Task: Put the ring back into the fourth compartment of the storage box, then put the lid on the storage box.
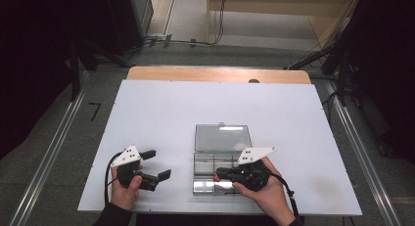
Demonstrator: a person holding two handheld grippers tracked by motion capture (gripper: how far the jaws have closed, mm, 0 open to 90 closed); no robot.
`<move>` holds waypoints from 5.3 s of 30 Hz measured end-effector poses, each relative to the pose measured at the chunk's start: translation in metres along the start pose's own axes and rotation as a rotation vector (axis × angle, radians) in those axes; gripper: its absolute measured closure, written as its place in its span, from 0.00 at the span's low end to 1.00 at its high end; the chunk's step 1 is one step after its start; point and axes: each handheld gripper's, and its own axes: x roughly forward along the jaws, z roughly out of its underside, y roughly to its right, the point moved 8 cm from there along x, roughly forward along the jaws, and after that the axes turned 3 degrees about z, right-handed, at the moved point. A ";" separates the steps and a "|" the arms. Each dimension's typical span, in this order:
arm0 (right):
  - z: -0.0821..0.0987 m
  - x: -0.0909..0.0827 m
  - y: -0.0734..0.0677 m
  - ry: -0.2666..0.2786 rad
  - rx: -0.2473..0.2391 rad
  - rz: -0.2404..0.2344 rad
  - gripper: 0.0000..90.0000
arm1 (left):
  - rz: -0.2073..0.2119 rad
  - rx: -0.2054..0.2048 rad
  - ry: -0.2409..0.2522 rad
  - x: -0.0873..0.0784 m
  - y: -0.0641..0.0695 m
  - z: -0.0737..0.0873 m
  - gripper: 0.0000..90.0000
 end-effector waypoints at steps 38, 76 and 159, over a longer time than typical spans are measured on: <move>-0.004 0.023 -0.019 0.010 -0.035 -0.032 0.70 | 0.005 -0.004 0.005 0.000 -0.001 0.000 0.00; -0.026 -0.006 0.001 0.091 0.038 -0.033 0.00 | 0.007 -0.004 0.010 0.000 -0.001 -0.001 0.00; -0.026 -0.014 0.109 0.083 0.193 0.069 0.00 | -0.025 -0.055 0.030 0.014 -0.007 -0.037 0.00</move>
